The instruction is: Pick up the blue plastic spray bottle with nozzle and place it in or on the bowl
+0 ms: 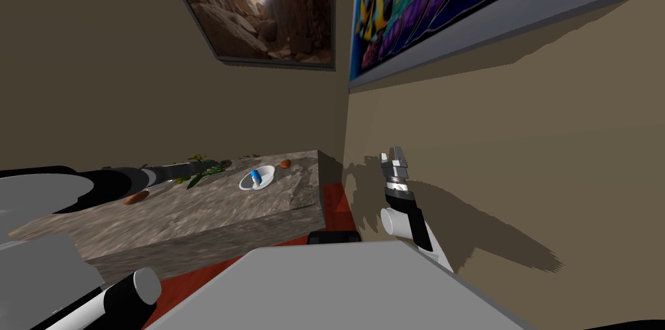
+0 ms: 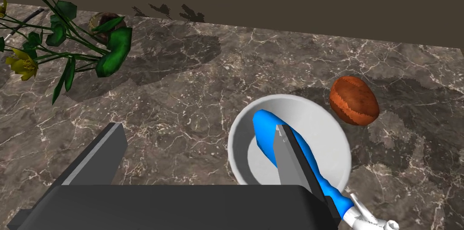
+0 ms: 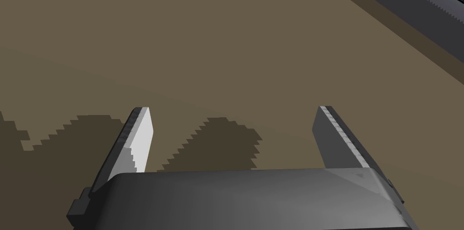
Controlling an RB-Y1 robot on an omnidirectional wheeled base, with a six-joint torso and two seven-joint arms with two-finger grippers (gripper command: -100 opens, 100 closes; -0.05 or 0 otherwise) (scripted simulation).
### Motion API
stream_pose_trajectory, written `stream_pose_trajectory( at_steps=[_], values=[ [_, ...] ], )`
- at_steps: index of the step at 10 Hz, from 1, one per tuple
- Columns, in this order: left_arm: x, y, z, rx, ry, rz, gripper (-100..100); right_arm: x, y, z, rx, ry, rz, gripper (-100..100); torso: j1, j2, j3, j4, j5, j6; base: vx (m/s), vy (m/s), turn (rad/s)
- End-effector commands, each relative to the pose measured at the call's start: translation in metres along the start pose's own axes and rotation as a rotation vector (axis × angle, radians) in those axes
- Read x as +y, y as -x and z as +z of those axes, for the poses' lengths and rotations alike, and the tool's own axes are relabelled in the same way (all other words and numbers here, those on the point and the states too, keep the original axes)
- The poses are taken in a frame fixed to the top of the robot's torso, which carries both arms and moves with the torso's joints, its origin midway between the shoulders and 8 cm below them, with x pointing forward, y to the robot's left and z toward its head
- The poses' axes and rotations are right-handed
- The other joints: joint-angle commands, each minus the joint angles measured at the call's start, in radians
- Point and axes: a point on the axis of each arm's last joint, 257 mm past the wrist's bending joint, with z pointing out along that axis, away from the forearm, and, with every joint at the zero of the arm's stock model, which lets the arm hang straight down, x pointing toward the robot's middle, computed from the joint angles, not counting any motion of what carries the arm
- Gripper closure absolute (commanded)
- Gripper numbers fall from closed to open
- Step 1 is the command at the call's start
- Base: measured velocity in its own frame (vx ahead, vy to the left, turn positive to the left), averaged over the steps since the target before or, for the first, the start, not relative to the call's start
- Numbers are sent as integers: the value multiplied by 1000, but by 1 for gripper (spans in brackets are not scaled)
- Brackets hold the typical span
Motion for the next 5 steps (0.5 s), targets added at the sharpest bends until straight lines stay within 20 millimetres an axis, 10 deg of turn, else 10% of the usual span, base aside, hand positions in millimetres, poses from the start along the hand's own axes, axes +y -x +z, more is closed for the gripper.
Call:
stream_pose_trajectory(
  at_steps=[1,5],
  values=[
    [0,0,0,0,0,0,-100,0,0,0,0,0,0,0,0,0,0,0,0,0,5,-7,20],
    [-11,-9,-10,-12,-33,-13,-100,0,0,0,0,0,0,0,1,1,1,0,0,0,-15,20,-58]
  ],
)
